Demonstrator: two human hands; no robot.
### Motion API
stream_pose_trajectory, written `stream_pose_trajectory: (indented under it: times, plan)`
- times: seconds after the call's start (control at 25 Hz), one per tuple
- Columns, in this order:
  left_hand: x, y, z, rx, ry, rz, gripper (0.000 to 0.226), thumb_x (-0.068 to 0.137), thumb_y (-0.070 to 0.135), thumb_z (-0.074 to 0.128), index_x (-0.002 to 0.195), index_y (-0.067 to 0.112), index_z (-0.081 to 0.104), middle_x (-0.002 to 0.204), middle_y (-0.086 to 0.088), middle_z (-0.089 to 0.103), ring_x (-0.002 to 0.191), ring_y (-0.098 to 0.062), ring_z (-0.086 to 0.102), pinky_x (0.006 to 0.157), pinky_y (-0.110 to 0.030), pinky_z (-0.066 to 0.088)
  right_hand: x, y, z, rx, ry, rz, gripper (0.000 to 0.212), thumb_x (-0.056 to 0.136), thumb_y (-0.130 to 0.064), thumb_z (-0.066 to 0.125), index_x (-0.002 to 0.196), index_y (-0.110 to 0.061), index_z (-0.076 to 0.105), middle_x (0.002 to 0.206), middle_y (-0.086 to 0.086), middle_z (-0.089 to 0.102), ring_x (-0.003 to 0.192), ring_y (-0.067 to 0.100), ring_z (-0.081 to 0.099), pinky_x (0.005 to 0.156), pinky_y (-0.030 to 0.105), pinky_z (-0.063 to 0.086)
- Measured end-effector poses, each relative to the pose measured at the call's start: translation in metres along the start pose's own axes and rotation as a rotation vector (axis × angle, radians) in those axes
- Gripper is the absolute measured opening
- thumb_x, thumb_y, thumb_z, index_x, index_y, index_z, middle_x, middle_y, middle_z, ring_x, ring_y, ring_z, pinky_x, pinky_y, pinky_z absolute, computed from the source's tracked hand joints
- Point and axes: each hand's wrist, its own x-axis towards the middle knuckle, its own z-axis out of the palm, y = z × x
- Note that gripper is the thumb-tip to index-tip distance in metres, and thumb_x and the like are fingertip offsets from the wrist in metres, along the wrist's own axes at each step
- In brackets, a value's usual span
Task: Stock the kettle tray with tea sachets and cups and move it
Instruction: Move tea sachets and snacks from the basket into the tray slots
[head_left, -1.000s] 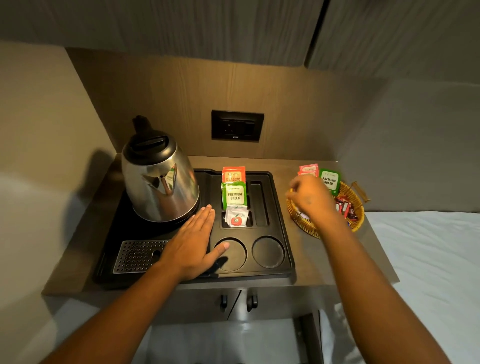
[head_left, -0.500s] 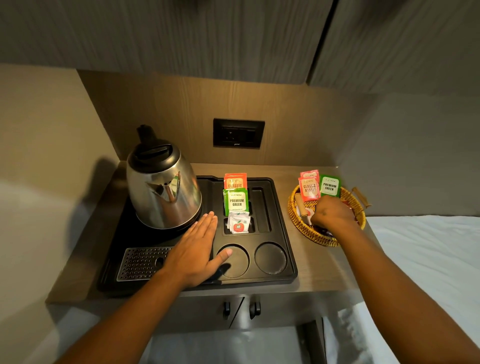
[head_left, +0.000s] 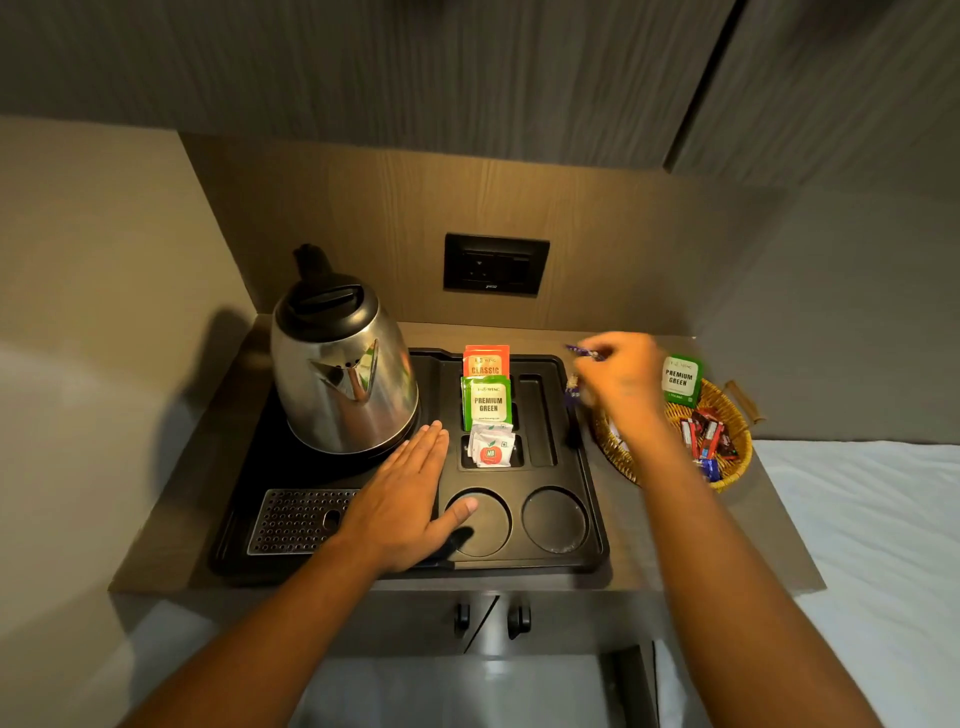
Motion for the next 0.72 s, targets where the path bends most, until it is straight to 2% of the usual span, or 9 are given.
stream_pose_trajectory:
  times: [0.08, 0.2, 0.4, 0.48, 0.6, 0.72]
  plan:
    - [0.000, -0.001, 0.001, -0.006, -0.006, -0.003, 0.094, 0.086, 0.080, 0.015, 0.156, 0.020, -0.005, 0.163, 0.004, -0.008, 0.148, -0.009, -0.009, 0.121, -0.032, 0.003, 0.000, -0.011, 0.042, -0.039, -0.057, 0.013, 0.016, 0.075, -0.008, 0.065, 0.079, -0.019, 0.076, 0.072, 0.001, 0.071, 0.066, 0.020, 0.068, 0.064, 0.037, 0.059]
    - [0.000, -0.001, 0.001, -0.020, 0.005, -0.007, 0.093, 0.086, 0.080, 0.017, 0.156, 0.021, -0.004, 0.163, 0.004, -0.007, 0.148, -0.007, -0.010, 0.120, -0.031, 0.003, 0.004, 0.002, 0.075, -0.230, -0.087, 0.067, 0.016, 0.077, -0.009, 0.060, 0.081, -0.017, 0.073, 0.079, 0.010, 0.071, 0.067, 0.026, 0.064, 0.063, 0.037, 0.058]
    - [0.002, -0.001, 0.003, -0.020, 0.023, -0.007, 0.092, 0.087, 0.079, 0.018, 0.156, 0.021, -0.003, 0.164, 0.005, -0.006, 0.148, -0.007, -0.008, 0.119, -0.029, 0.002, 0.002, 0.013, 0.080, -0.481, -0.225, 0.005, 0.023, 0.074, -0.013, 0.068, 0.096, -0.013, 0.071, 0.100, 0.015, 0.064, 0.093, 0.035, 0.061, 0.071, 0.036, 0.054]
    - [0.002, -0.002, 0.004, -0.023, 0.033, 0.003, 0.092, 0.087, 0.078, 0.019, 0.156, 0.021, -0.003, 0.164, 0.005, -0.005, 0.148, -0.007, -0.007, 0.119, -0.029, 0.003, 0.000, 0.012, 0.065, -0.482, -0.254, -0.003, 0.026, 0.072, -0.012, 0.071, 0.098, -0.016, 0.071, 0.099, 0.012, 0.066, 0.093, 0.032, 0.062, 0.070, 0.034, 0.052]
    - [0.002, -0.002, 0.004, -0.034, 0.041, -0.001, 0.092, 0.087, 0.078, 0.020, 0.156, 0.021, -0.001, 0.163, 0.005, -0.004, 0.148, -0.007, -0.006, 0.118, -0.029, 0.004, 0.004, 0.030, 0.006, -0.367, -0.062, 0.101, 0.015, 0.078, -0.011, 0.063, 0.090, -0.016, 0.071, 0.082, 0.007, 0.066, 0.082, 0.030, 0.065, 0.063, 0.030, 0.045]
    - [0.001, 0.000, 0.002, -0.046, 0.039, 0.000, 0.093, 0.087, 0.078, 0.022, 0.156, 0.020, 0.000, 0.163, 0.004, -0.003, 0.148, -0.008, -0.006, 0.119, -0.030, 0.005, 0.014, 0.070, -0.062, -0.465, 0.075, 0.290, 0.013, 0.081, -0.017, 0.067, 0.090, -0.008, 0.065, 0.093, 0.017, 0.070, 0.082, 0.035, 0.068, 0.063, 0.033, 0.050]
